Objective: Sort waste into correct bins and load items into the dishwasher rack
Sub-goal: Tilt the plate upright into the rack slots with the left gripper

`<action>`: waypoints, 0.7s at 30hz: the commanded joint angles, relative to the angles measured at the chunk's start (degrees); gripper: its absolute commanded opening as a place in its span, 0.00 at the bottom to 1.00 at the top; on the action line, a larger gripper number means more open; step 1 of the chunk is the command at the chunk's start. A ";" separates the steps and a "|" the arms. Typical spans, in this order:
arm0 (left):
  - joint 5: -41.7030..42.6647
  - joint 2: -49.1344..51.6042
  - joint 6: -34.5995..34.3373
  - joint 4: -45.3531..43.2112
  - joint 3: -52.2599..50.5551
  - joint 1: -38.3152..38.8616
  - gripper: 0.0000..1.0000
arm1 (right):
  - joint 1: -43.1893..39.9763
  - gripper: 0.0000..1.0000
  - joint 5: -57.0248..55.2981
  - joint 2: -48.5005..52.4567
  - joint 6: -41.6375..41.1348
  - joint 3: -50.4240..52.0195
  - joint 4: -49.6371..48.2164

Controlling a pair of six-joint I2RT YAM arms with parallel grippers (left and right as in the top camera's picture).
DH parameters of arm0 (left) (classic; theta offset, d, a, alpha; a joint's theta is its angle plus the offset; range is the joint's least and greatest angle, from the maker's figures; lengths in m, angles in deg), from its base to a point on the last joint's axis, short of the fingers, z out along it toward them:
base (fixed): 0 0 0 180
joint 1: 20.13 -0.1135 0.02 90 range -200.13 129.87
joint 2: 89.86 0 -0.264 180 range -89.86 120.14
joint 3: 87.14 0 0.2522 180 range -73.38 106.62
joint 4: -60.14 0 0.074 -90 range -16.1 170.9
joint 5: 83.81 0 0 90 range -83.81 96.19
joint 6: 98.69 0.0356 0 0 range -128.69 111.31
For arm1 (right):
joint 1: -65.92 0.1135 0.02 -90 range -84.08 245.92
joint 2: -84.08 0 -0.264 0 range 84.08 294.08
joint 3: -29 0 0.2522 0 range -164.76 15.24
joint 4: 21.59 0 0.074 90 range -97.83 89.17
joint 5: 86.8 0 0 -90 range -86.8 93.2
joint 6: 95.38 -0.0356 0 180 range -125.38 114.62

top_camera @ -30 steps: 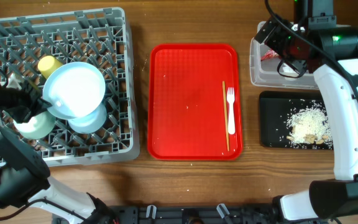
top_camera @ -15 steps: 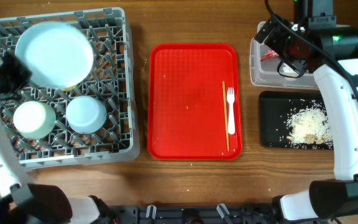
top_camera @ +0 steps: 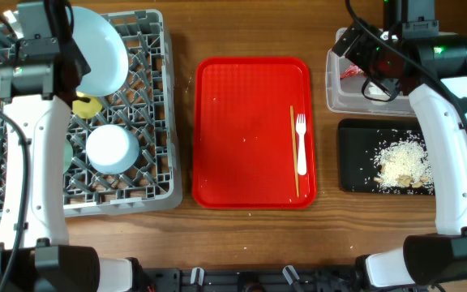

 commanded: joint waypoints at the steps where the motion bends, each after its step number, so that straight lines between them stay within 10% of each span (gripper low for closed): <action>1: -7.58 3.63 -0.92 -0.72 0.61 2.97 0.04 | -0.07 1.00 -1.22 0.48 0.24 0.09 -0.17; 21: -26.16 10.34 1.55 -4.87 0.61 10.25 0.04 | -0.07 1.00 -1.22 0.48 0.22 0.09 -0.17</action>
